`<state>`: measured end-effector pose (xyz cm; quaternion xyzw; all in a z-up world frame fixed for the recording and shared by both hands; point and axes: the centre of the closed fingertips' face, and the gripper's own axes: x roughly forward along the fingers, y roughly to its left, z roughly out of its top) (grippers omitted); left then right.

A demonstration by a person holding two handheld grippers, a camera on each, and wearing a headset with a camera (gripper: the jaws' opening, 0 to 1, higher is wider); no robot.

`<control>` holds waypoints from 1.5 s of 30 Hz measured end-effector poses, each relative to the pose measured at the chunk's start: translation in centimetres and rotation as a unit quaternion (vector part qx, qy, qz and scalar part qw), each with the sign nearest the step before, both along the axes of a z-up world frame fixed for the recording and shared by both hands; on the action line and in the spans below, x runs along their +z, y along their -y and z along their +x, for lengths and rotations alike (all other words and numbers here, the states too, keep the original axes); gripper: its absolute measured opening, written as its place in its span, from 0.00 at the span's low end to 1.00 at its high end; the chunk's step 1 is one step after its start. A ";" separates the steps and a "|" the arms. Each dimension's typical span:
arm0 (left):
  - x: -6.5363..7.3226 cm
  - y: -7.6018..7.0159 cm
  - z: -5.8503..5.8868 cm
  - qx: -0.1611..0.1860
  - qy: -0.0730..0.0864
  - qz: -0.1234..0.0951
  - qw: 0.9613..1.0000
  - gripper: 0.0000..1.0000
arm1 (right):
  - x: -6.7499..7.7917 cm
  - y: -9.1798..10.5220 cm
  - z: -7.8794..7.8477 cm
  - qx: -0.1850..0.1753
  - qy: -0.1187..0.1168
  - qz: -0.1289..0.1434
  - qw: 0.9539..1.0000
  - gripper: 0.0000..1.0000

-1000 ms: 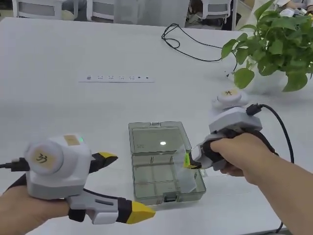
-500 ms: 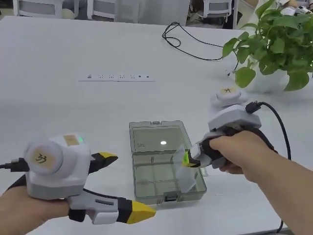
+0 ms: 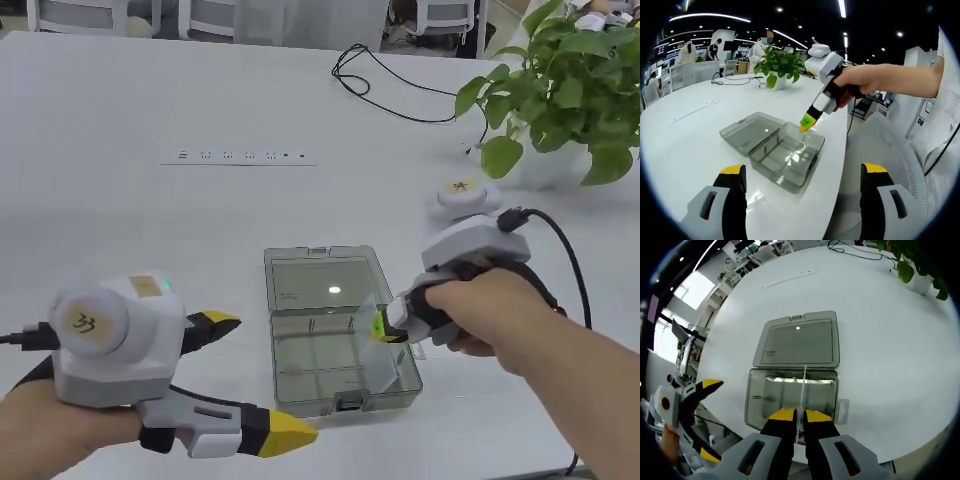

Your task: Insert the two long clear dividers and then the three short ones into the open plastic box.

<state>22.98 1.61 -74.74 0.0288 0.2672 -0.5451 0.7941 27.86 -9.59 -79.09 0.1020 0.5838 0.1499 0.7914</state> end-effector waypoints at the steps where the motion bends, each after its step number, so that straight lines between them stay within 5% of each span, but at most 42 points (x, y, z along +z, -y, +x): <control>1: 0.0 0.0 0.0 0.000 0.000 0.000 1.000 0.97 | 0.0 0.0 0.0 0.001 0.000 0.000 1.000 0.07; 19: -0.1 0.0 -0.1 0.002 -0.002 0.000 1.000 0.96 | 0.0 -0.9 -0.1 0.070 0.027 -0.058 0.996 0.07; 45: -0.2 0.1 0.0 0.006 -0.004 -0.004 1.000 0.96 | -0.1 -0.7 -0.1 0.075 0.029 -0.053 0.995 0.06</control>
